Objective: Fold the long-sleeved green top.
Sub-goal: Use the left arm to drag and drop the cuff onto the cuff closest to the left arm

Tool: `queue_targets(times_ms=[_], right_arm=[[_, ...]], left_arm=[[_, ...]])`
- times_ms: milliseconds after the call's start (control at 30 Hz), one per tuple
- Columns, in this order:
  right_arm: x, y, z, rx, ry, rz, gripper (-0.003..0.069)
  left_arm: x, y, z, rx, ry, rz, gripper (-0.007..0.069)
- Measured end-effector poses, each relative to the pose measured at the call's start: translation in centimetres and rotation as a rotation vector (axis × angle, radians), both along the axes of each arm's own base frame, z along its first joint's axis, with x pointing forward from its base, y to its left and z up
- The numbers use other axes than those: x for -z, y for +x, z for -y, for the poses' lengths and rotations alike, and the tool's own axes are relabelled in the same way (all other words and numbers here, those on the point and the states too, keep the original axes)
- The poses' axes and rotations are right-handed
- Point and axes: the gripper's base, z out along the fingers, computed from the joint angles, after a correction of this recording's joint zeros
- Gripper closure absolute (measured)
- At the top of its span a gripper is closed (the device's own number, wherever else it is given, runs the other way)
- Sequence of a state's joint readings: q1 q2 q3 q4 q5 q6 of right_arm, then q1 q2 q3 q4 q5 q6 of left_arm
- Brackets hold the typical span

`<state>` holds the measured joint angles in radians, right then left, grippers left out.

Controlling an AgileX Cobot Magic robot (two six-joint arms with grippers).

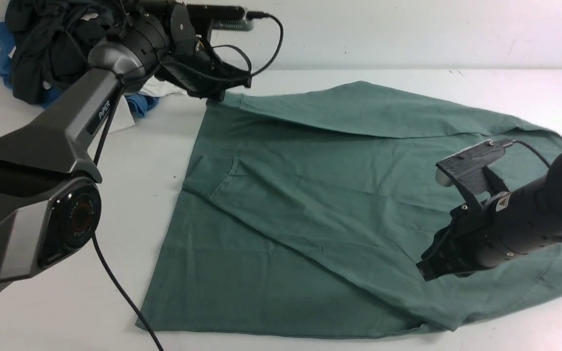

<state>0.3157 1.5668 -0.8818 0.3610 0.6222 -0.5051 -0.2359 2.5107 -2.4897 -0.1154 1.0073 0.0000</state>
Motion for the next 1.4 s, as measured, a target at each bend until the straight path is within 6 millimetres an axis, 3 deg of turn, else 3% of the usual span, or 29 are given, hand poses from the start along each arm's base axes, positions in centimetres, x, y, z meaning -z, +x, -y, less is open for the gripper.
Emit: queue_targets(times_ms=[133,267,367,600,700,833,933,1000,1100,1267,1400], right_arm=[[-0.1,0.0,0.1,-0.005,-0.006,0.008,0.0669],[-1.3,-0.4,0.3,-0.023,-0.019,0.053,0.0669],[-2.3,-0.7,0.4,-0.024,-0.012,0.085,0.0669],[-5.2,-2.1,0.9,-0.036,0.000,0.175,0.0669],[-6.3,-2.6,1.2,-0.032,-0.004,0.213,0.0669],[-7.4,-3.1,1.6,-0.019,-0.010,0.252,0.0669],[-8.2,-3.6,1.9,-0.004,-0.011,0.281,0.0669],[-8.5,-3.8,2.0,0.000,-0.008,0.292,0.0669],[-8.6,-3.9,2.0,0.003,-0.006,0.293,0.0669],[-8.7,-4.0,2.1,0.002,-0.006,0.295,0.0669],[-8.7,-4.0,2.1,0.002,-0.006,0.295,0.0669]], left_arm=[[-2.2,-1.9,0.5,0.088,0.054,-0.074,0.0632],[-8.8,-5.1,1.3,0.172,0.077,-0.011,0.0632],[-9.9,-6.3,2.0,0.189,0.094,-0.007,0.0632],[-2.6,-7.9,4.7,0.258,0.233,-0.228,0.0632],[-2.1,-8.6,5.7,0.285,0.275,-0.237,0.0632],[-4.1,-9.5,6.2,0.299,0.294,-0.189,0.0631],[-6.6,-10.1,5.6,0.276,0.316,-0.131,0.0631],[-7.1,-10.3,5.3,0.259,0.326,-0.122,0.0631],[-6.0,-10.6,5.1,0.259,0.345,-0.157,0.0631],[-0.7,-10.9,4.7,0.272,0.411,-0.309,0.0627],[1.3,-10.6,4.4,0.269,0.469,-0.346,0.0561]])
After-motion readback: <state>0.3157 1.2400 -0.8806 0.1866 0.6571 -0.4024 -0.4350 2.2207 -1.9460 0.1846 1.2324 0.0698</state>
